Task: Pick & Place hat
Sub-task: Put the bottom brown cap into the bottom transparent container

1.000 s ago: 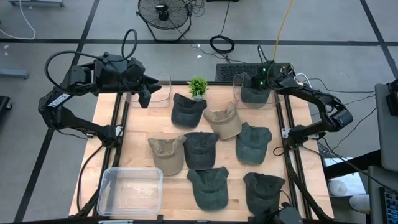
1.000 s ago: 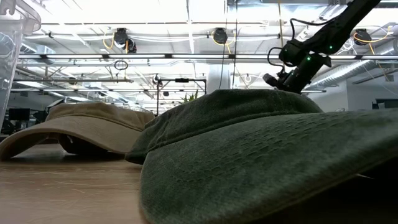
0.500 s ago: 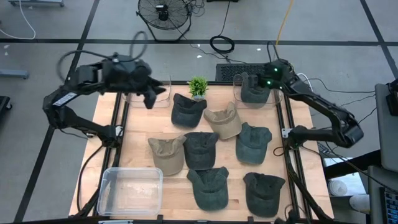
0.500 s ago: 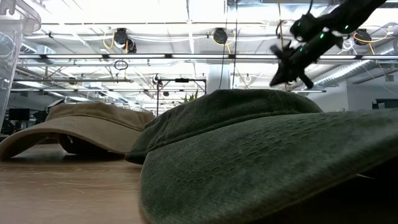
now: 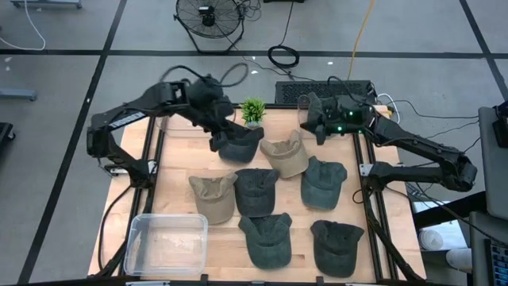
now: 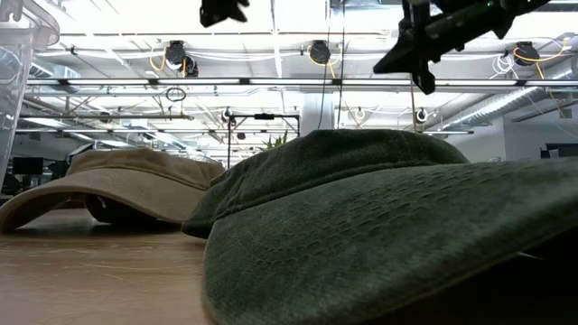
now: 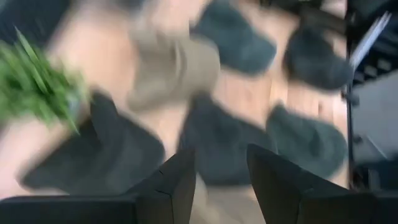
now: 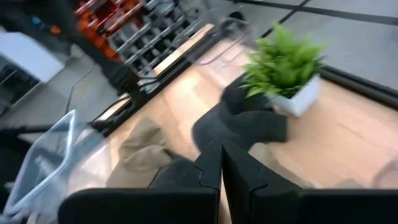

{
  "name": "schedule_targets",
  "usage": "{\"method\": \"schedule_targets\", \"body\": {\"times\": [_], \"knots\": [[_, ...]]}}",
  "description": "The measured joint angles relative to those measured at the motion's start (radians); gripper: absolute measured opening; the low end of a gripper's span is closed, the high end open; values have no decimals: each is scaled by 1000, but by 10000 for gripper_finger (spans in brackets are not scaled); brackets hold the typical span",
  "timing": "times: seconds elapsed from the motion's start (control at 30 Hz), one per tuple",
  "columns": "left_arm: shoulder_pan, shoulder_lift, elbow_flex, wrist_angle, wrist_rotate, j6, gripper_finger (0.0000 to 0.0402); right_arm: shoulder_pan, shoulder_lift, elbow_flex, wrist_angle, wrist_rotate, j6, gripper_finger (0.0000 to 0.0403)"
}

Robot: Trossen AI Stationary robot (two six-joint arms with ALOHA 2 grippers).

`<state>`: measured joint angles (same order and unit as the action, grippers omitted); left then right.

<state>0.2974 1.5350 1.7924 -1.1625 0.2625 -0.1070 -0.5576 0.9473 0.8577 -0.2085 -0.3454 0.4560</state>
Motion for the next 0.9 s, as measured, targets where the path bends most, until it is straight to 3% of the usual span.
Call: {"method": "schedule_targets", "body": {"times": [0.2,0.3,0.53,0.7,0.9], "knots": [[-13,65,0,-343,132,44,152,37,-1,0,4,1,-20,0],[-46,89,-1,-399,154,46,152,36,-5,0,-6,1,-55,3],[-139,125,-68,-351,166,-42,152,36,-20,0,-5,-14,-48,8],[-158,128,-216,-162,171,-170,152,36,-22,0,8,-105,-3,8],[-161,128,-348,-56,136,-240,152,36,-23,0,-10,-115,-16,8]]}}
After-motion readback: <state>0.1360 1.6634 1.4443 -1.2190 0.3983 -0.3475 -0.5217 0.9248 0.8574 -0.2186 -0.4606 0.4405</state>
